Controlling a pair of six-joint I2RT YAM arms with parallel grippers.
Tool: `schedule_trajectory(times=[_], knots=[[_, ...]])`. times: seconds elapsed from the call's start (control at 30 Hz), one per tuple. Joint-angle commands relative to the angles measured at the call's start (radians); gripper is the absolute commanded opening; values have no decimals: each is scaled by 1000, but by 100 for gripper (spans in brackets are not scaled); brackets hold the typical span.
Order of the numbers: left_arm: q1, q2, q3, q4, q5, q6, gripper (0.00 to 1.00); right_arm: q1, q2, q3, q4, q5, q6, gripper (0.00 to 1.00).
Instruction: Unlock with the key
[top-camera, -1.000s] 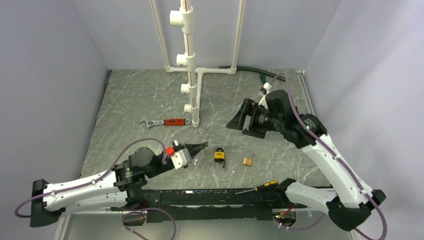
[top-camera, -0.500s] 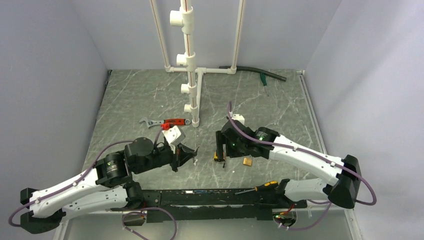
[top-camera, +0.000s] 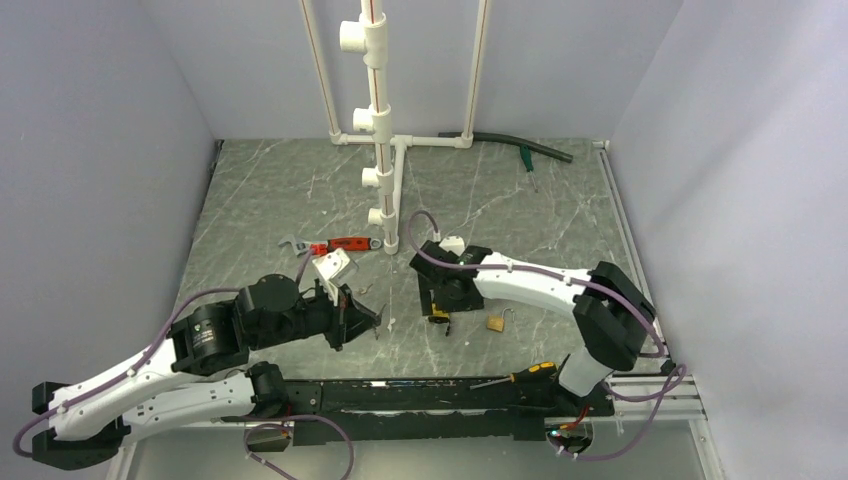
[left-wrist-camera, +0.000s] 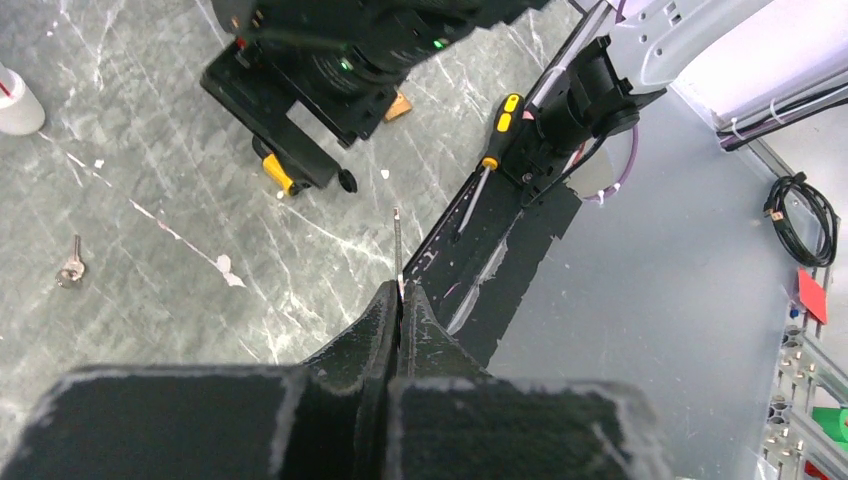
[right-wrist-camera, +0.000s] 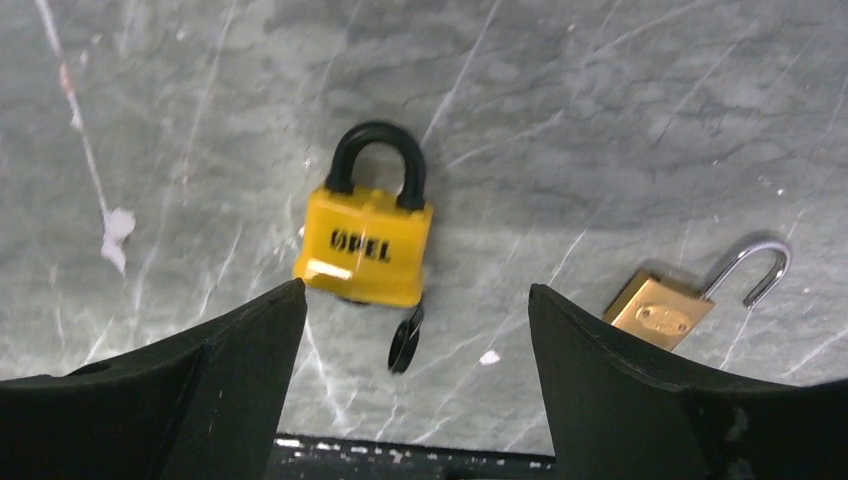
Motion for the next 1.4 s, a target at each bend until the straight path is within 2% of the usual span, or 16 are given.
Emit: schedule_trajectory(times=[0.0, 0.2, 0.4, 0.6, 0.67, 0.97, 1.1, 1.23, 1.27, 1.37], knots=[[4, -35, -11, -29, -13, -66, 0, -41, 27, 49, 57, -29, -23, 83], [4, -86, -64, -2, -19, -71, 0, -52, 110, 76, 90, -69, -24, 81], [4, -83, -70, -19, -26, -76, 0, -57, 173, 118, 53, -72, 12, 76], [4, -104, -94, -15, -30, -81, 0, -72, 194, 120, 14, -66, 63, 59], [4, -104, -100, -13, -30, -81, 0, -72, 203, 119, -3, -68, 77, 57], [4, -101, -134, 20, -40, -78, 0, -66, 239, 166, -102, -51, 107, 57], [4, -88, -136, 24, -34, -71, 0, -66, 231, 171, -103, -56, 107, 39], [4, -72, -136, 24, -26, -69, 0, -67, 223, 191, -120, -49, 107, 4], [4, -66, -136, 31, -8, -64, 0, -72, 213, 200, -127, -45, 109, 0], [4, -54, -144, 84, 32, -61, 0, -93, 134, 229, -109, -60, 91, 0]])
